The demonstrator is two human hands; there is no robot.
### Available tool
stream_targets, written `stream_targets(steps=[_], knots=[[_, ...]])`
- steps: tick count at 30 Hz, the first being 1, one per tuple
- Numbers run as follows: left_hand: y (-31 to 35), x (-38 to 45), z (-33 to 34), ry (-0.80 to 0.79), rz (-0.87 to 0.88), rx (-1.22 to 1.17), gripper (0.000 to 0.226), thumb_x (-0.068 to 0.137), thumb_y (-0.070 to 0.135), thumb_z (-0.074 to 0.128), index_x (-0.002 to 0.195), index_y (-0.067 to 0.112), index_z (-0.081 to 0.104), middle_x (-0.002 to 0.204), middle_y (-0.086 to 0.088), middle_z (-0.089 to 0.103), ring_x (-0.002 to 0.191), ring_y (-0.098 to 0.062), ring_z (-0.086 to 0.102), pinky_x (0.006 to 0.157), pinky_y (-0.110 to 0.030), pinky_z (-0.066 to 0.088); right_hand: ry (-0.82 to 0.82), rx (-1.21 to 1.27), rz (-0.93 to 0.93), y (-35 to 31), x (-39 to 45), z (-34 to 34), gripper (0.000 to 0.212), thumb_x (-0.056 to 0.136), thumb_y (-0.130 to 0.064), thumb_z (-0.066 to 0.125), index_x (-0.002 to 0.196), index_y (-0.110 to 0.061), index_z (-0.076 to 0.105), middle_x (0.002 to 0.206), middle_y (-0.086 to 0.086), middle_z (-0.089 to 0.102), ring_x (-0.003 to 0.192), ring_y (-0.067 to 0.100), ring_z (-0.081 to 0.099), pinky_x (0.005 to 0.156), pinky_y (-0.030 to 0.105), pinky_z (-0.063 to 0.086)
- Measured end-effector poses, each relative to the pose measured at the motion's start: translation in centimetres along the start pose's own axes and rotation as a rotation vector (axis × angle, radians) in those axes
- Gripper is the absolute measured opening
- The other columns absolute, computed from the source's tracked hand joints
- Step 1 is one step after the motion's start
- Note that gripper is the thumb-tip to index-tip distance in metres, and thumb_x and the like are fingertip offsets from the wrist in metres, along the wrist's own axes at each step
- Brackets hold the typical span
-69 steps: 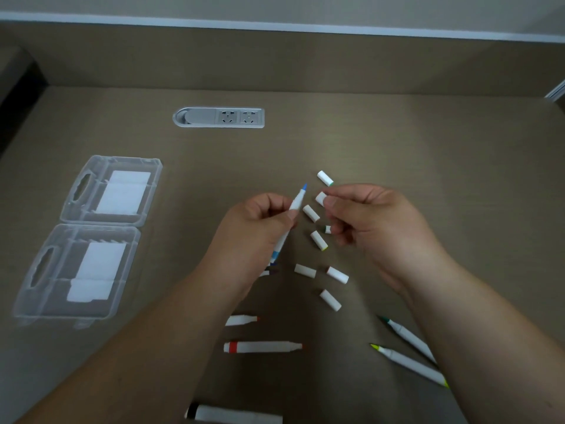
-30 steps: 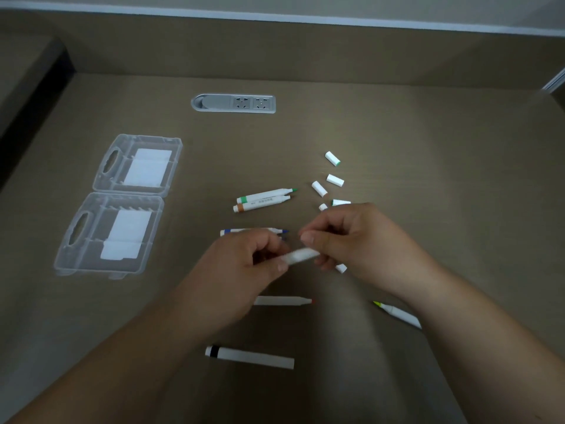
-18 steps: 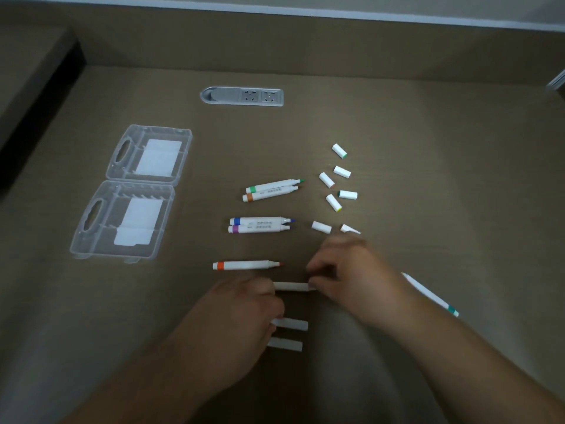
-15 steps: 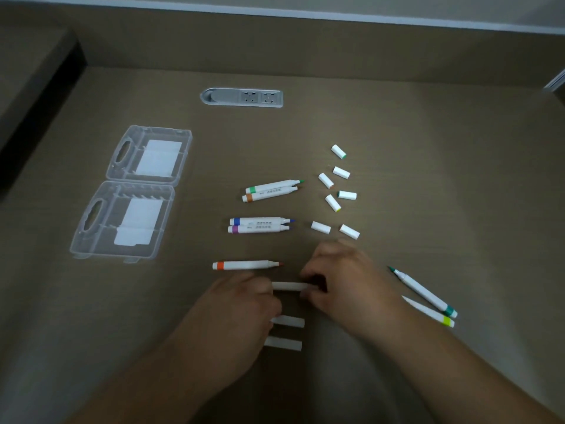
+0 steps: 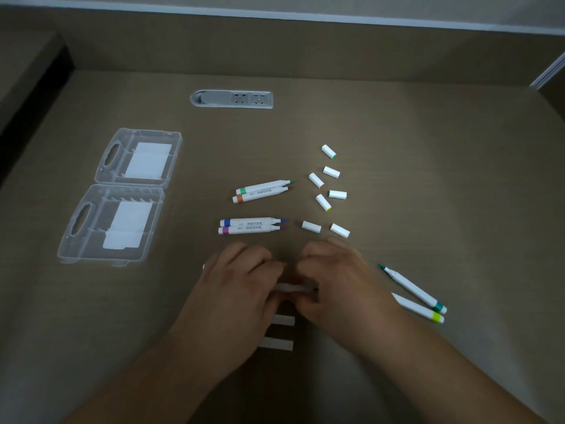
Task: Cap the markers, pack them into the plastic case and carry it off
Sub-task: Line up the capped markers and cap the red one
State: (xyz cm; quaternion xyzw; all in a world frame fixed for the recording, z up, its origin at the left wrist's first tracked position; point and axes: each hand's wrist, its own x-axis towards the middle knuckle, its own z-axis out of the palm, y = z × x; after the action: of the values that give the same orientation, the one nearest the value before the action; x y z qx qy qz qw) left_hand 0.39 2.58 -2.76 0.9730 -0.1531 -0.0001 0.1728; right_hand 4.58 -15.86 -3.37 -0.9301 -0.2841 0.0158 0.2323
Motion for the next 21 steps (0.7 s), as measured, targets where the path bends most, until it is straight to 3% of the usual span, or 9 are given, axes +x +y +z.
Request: stream_targets(steps=[6, 8, 10, 11, 13, 16, 19, 21], knots=[[0.7, 1.1, 0.2, 0.022, 0.004, -0.039, 0.027, 0.089, 0.037, 0.046, 0.085, 0.025, 0.071, 0.082, 0.007, 0.061, 0.079, -0.014, 0.058, 0.068, -0.032, 0.051, 0.045, 0.04, -0.013, 1.3, 0.7, -1.7, 0.014, 0.067, -0.033, 0.068, 0.076, -0.022, 0.07, 0.078, -0.008, 0.061, 0.074, 0.015, 0.053, 0.069, 0.028, 0.043], [0.7, 1.6, 0.1, 0.053, -0.056, -0.079, 0.015, 0.091, 0.03, 0.055, 0.087, 0.027, 0.069, 0.084, 0.009, 0.06, 0.081, -0.012, 0.057, 0.072, -0.029, 0.049, 0.077, 0.181, 0.091, 2.3, 1.0, -3.3, 0.017, 0.073, -0.033, 0.073, 0.087, -0.023, 0.074, 0.083, -0.008, 0.064, 0.08, 0.012, 0.057, 0.073, 0.025, 0.045], [0.8, 1.9, -0.3, 0.088, -0.196, -0.193, 0.009, 0.093, 0.027, 0.061, 0.094, 0.031, 0.069, 0.087, 0.013, 0.06, 0.083, -0.005, 0.052, 0.073, -0.02, 0.041, 0.161, 0.355, 0.285, 4.0, 1.1, -5.0, 0.004, 0.081, -0.02, 0.073, 0.085, -0.022, 0.075, 0.083, -0.007, 0.064, 0.078, 0.004, 0.058, 0.071, 0.014, 0.042], [0.9, 2.0, -0.5, 0.115, -0.292, -0.287, 0.007, 0.094, 0.028, 0.062, 0.095, 0.032, 0.068, 0.086, 0.016, 0.061, 0.082, -0.003, 0.053, 0.07, -0.016, 0.039, 0.188, 0.357, 0.378, 5.0, 1.1, -5.4, 0.009, 0.084, -0.015, 0.07, 0.082, -0.023, 0.074, 0.083, -0.008, 0.063, 0.075, 0.002, 0.057, 0.068, 0.012, 0.041], [1.1, 2.4, -0.6, 0.149, -0.499, -0.513, 0.005, 0.093, 0.031, 0.063, 0.093, 0.033, 0.068, 0.082, 0.015, 0.066, 0.08, 0.0, 0.059, 0.064, -0.013, 0.039, 0.141, 0.246, 0.504, 6.6, 1.0, -4.9, 0.015, 0.084, -0.014, 0.067, 0.08, -0.027, 0.073, 0.082, -0.01, 0.062, 0.069, 0.003, 0.056, 0.065, 0.018, 0.042], [1.2, 3.1, -0.4, 0.163, -0.706, -0.828, 0.005, 0.091, 0.03, 0.068, 0.094, 0.031, 0.072, 0.083, 0.013, 0.073, 0.076, 0.004, 0.066, 0.061, -0.013, 0.05, 0.031, 0.091, 0.516, 6.2, 0.9, -2.9, 0.005, 0.083, -0.024, 0.069, 0.085, -0.026, 0.074, 0.084, -0.008, 0.063, 0.077, 0.015, 0.062, 0.069, 0.026, 0.046], [1.2, 3.8, -0.2, 0.18, -0.796, -0.995, 0.005, 0.09, 0.027, 0.07, 0.092, 0.028, 0.074, 0.082, 0.01, 0.075, 0.073, -0.002, 0.069, 0.064, -0.019, 0.052, -0.012, -0.098, 0.438, 5.3, 1.0, -1.5, 0.019, 0.082, -0.041, 0.068, 0.083, -0.022, 0.071, 0.085, -0.003, 0.062, 0.08, 0.021, 0.061, 0.071, 0.033, 0.051], [1.4, 4.2, -0.1, 0.176, -0.814, -1.042, 0.005, 0.09, 0.026, 0.07, 0.092, 0.026, 0.075, 0.08, 0.009, 0.074, 0.067, 0.001, 0.066, 0.064, -0.022, 0.052, -0.029, -0.19, 0.395, 4.9, 1.2, -0.9, 0.02, 0.084, -0.041, 0.063, 0.083, -0.022, 0.069, 0.085, -0.003, 0.06, 0.083, 0.022, 0.06, 0.069, 0.032, 0.049]])
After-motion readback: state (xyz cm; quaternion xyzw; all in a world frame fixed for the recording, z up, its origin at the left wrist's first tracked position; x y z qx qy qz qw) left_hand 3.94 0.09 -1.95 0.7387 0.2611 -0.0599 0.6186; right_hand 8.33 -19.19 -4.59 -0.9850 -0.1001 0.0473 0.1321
